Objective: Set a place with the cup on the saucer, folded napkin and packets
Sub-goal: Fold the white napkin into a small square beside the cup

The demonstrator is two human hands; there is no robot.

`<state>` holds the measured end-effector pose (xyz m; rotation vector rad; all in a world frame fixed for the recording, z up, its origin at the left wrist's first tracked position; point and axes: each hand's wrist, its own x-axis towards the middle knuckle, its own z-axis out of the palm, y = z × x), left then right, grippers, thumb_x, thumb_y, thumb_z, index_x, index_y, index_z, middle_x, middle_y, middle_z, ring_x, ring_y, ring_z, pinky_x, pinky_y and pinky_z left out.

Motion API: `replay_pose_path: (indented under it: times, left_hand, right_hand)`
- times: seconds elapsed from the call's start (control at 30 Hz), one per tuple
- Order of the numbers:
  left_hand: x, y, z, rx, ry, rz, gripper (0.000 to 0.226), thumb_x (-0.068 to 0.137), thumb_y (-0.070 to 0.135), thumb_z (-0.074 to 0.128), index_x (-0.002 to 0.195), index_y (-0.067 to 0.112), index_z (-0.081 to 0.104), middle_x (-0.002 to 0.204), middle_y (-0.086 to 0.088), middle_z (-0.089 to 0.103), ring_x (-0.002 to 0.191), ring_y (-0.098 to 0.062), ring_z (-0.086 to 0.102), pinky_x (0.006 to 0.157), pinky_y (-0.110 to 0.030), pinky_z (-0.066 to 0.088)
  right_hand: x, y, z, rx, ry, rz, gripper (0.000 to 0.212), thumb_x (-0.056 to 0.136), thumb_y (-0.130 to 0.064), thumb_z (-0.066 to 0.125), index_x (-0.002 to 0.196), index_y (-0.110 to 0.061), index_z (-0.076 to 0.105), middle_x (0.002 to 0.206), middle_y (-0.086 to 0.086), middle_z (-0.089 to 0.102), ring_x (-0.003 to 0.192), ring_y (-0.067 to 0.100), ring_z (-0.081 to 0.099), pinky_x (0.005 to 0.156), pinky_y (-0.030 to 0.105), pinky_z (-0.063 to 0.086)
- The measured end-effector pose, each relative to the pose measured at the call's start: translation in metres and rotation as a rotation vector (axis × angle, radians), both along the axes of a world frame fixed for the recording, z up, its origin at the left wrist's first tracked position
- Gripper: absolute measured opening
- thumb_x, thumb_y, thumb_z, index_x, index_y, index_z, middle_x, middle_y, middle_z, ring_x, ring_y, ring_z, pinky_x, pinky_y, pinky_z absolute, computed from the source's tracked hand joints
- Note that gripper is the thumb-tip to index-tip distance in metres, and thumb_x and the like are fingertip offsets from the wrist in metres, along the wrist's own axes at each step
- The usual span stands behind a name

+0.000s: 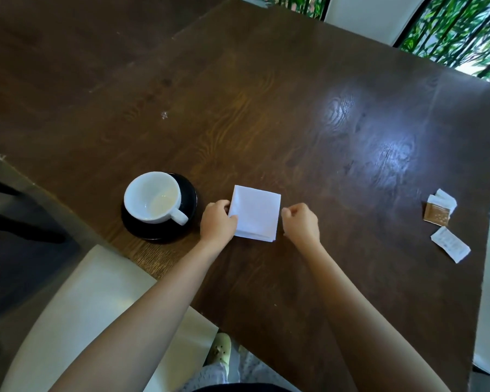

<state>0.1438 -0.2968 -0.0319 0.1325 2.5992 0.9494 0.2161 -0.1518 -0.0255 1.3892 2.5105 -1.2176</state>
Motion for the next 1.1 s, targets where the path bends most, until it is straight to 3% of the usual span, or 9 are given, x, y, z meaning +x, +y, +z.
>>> replay_pose_path:
  times: [0.17, 0.23, 0.3, 0.37, 0.47, 0.63, 0.77, 0.93, 1.1]
  left_hand:
    - [-0.005, 0.001, 0.009, 0.044, -0.203, 0.043, 0.054, 0.084, 0.005, 0.060, 0.136, 0.007, 0.045, 0.132, -0.013, 0.055, 0.119, -0.027, 0.053, 0.096, -0.037, 0.047]
    - [-0.009, 0.000, 0.012, 0.134, -0.333, 0.097, 0.059, 0.080, -0.002, 0.059, 0.136, 0.007, 0.043, 0.128, -0.013, 0.057, 0.115, -0.026, 0.055, 0.096, -0.038, 0.048]
    - [-0.012, -0.003, 0.014, 0.221, -0.466, 0.123, 0.055, 0.078, -0.007, 0.056, 0.131, 0.005, 0.049, 0.122, -0.012, 0.060, 0.107, -0.025, 0.058, 0.093, -0.037, 0.050]
    - [-0.012, -0.008, 0.015, 0.277, -0.547, 0.121, 0.048, 0.079, -0.008, 0.056, 0.125, 0.004, 0.054, 0.121, -0.012, 0.062, 0.107, -0.025, 0.058, 0.095, -0.040, 0.050]
    - [-0.007, -0.015, 0.013, 0.327, -0.525, 0.082, 0.051, 0.080, -0.002, 0.060, 0.129, 0.010, 0.050, 0.129, -0.009, 0.057, 0.118, -0.026, 0.052, 0.103, -0.046, 0.044]
    - [0.005, -0.026, 0.012, 0.479, -0.445, -0.040, 0.048, 0.085, 0.013, 0.065, 0.128, 0.020, 0.047, 0.135, -0.002, 0.052, 0.126, -0.021, 0.046, 0.108, -0.047, 0.038]
    - [0.014, -0.032, 0.011, 0.552, -0.415, -0.092, 0.040, 0.087, 0.021, 0.064, 0.122, 0.021, 0.045, 0.129, -0.004, 0.055, 0.120, -0.020, 0.052, 0.103, -0.046, 0.045]
    - [0.033, -0.043, 0.011, 0.642, -0.521, 0.096, 0.050, 0.081, 0.021, 0.070, 0.121, 0.032, 0.042, 0.118, 0.002, 0.056, 0.108, -0.018, 0.057, 0.090, -0.041, 0.054]
    - [0.063, -0.069, 0.004, 0.778, -0.750, 0.259, 0.034, 0.086, 0.014, 0.064, 0.118, 0.014, 0.055, 0.108, -0.004, 0.068, 0.099, -0.021, 0.066, 0.079, -0.036, 0.056]
  right_hand:
    - [-0.008, -0.009, -0.004, -0.100, -0.067, 0.122, 0.018, 0.086, -0.021, 0.052, 0.092, -0.005, 0.058, 0.073, 0.004, 0.059, 0.062, 0.017, 0.056, 0.049, 0.025, 0.042]
    - [-0.010, -0.007, -0.004, -0.203, -0.057, 0.081, 0.022, 0.083, -0.013, 0.052, 0.092, 0.004, 0.062, 0.073, 0.014, 0.061, 0.071, 0.028, 0.063, 0.060, 0.033, 0.055]
    - [-0.007, -0.002, -0.002, -0.382, -0.001, 0.004, 0.028, 0.082, -0.007, 0.054, 0.103, 0.010, 0.062, 0.096, 0.025, 0.067, 0.092, 0.036, 0.066, 0.081, 0.046, 0.058]
    - [0.000, 0.000, 0.004, -0.496, 0.089, -0.004, 0.024, 0.083, -0.007, 0.059, 0.104, 0.003, 0.063, 0.098, 0.017, 0.068, 0.085, 0.023, 0.067, 0.073, 0.036, 0.059]
    - [0.013, 0.003, 0.011, -0.471, 0.216, 0.071, 0.014, 0.082, -0.012, 0.064, 0.095, -0.016, 0.060, 0.096, 0.000, 0.067, 0.087, 0.015, 0.064, 0.071, 0.025, 0.054]
    - [0.034, -0.002, 0.014, -0.446, 0.310, 0.161, 0.013, 0.085, -0.013, 0.063, 0.095, -0.019, 0.058, 0.093, -0.006, 0.066, 0.086, 0.010, 0.065, 0.075, 0.024, 0.054]
    - [0.045, -0.005, 0.015, -0.567, 0.352, 0.121, 0.012, 0.088, -0.011, 0.060, 0.096, -0.019, 0.057, 0.094, -0.006, 0.066, 0.083, 0.008, 0.065, 0.069, 0.021, 0.056]
    - [0.050, -0.013, 0.017, -0.628, 0.348, 0.047, 0.017, 0.089, -0.012, 0.059, 0.105, -0.017, 0.060, 0.095, -0.009, 0.067, 0.082, 0.006, 0.066, 0.062, 0.015, 0.056]
    - [0.049, -0.029, 0.013, -0.502, 0.259, 0.050, 0.018, 0.086, -0.013, 0.061, 0.099, -0.024, 0.066, 0.093, -0.009, 0.068, 0.087, 0.008, 0.064, 0.066, 0.019, 0.050]
